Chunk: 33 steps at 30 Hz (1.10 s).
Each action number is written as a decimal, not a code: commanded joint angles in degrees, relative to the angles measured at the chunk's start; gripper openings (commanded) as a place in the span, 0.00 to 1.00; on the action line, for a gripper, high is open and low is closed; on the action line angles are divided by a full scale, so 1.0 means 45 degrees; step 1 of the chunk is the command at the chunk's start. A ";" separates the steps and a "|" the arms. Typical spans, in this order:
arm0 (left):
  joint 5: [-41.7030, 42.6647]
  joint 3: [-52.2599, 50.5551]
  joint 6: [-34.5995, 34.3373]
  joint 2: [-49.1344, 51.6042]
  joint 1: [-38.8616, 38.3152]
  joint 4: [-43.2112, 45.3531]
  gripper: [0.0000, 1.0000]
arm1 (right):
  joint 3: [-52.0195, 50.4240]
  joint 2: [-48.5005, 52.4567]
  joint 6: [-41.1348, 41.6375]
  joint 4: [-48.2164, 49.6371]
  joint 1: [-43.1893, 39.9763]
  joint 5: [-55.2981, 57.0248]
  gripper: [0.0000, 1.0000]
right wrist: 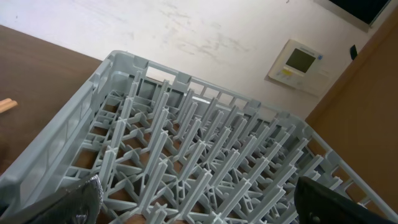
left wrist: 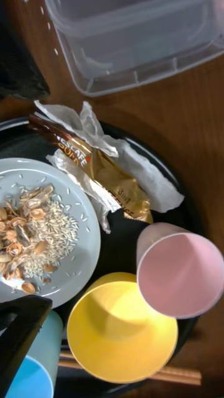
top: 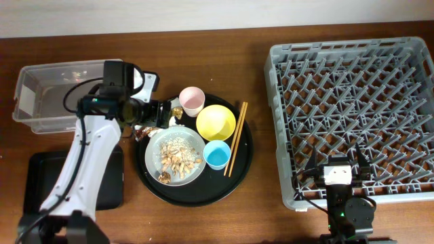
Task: Sort waste into correct bins and load items into the dishwasher rack
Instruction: 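Move the left gripper to the gold wrapper on the tray, then grasp the gold snack wrapper with the left gripper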
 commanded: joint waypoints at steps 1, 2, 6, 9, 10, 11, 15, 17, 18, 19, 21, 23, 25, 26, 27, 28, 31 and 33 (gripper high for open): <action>-0.1166 0.0170 0.0155 0.0991 -0.0529 0.0102 0.81 | -0.0092 -0.0083 0.0053 -0.0053 -0.0024 0.0185 0.99; -0.1413 0.0170 0.0534 0.1302 -0.0860 0.0238 0.68 | -0.0092 -0.0083 0.0058 -0.0053 -0.0024 0.0185 0.99; -0.4158 0.0170 0.0578 0.2531 -0.2030 0.1044 0.61 | -0.0092 -0.0083 0.0058 -0.0053 -0.0024 0.0185 0.99; -0.4201 0.0170 0.0622 0.3512 -0.2050 0.1268 0.54 | -0.0092 -0.0083 0.0058 -0.0053 -0.0024 0.0189 0.99; -0.4551 0.0170 0.0656 0.3759 -0.2050 0.1491 0.52 | -0.0092 -0.0083 0.0058 -0.0053 -0.0024 0.0185 0.99; -0.4930 0.0170 0.0656 0.3895 -0.2050 0.1632 0.50 | -0.0092 -0.0083 0.0058 -0.0053 -0.0024 0.0189 0.99; -0.5042 0.0165 0.0899 0.4114 -0.2050 0.1953 0.48 | -0.0092 -0.0083 0.0053 -0.0053 -0.0024 0.0185 0.99; -0.5037 0.0146 0.1428 0.4303 -0.2050 0.2147 0.48 | -0.0092 -0.0083 0.0058 -0.0053 -0.0024 0.0185 0.99; -0.5037 0.0146 0.1545 0.4401 -0.2050 0.2152 0.48 | -0.0092 -0.0083 0.0058 -0.0053 -0.0024 0.0185 0.98; -0.5037 0.0146 0.1554 0.4600 -0.2050 0.2215 0.48 | -0.0092 -0.0083 0.0058 -0.0053 -0.0024 0.0185 0.99; -0.5042 0.0146 0.1554 0.4828 -0.2050 0.2361 0.48 | -0.0092 -0.0083 0.0053 -0.0053 -0.0024 0.0185 0.99; -0.5047 0.0151 0.1554 0.4823 -0.2050 0.2511 0.48 | -0.0092 -0.0083 0.0053 -0.0053 -0.0024 0.0185 0.99; -0.5047 0.0151 0.1554 0.4818 -0.2050 0.2526 0.47 | -0.0092 -0.0083 0.0053 -0.0053 -0.0024 0.0185 0.99; -0.5047 0.0151 0.1549 0.4818 -0.2050 0.2521 0.43 | -0.0092 -0.0083 0.0053 -0.0053 -0.0024 0.0185 0.99; -0.5047 0.0151 0.1549 0.4818 -0.2050 0.2521 0.41 | -0.0092 -0.0083 0.0053 -0.0053 -0.0024 0.0189 0.99; -0.5047 0.0151 0.1545 0.4818 -0.2050 0.2521 0.37 | -0.0092 -0.0083 0.0053 -0.0053 -0.0024 0.0189 0.99; -0.5047 0.0175 0.1545 0.4818 -0.2050 0.2521 0.28 | -0.0092 -0.0083 0.0053 -0.0053 -0.0024 0.0185 0.99; -0.5047 0.0185 0.1545 0.4813 -0.2050 0.2526 0.28 | -0.0092 -0.0083 0.0053 -0.0053 -0.0024 0.0185 0.99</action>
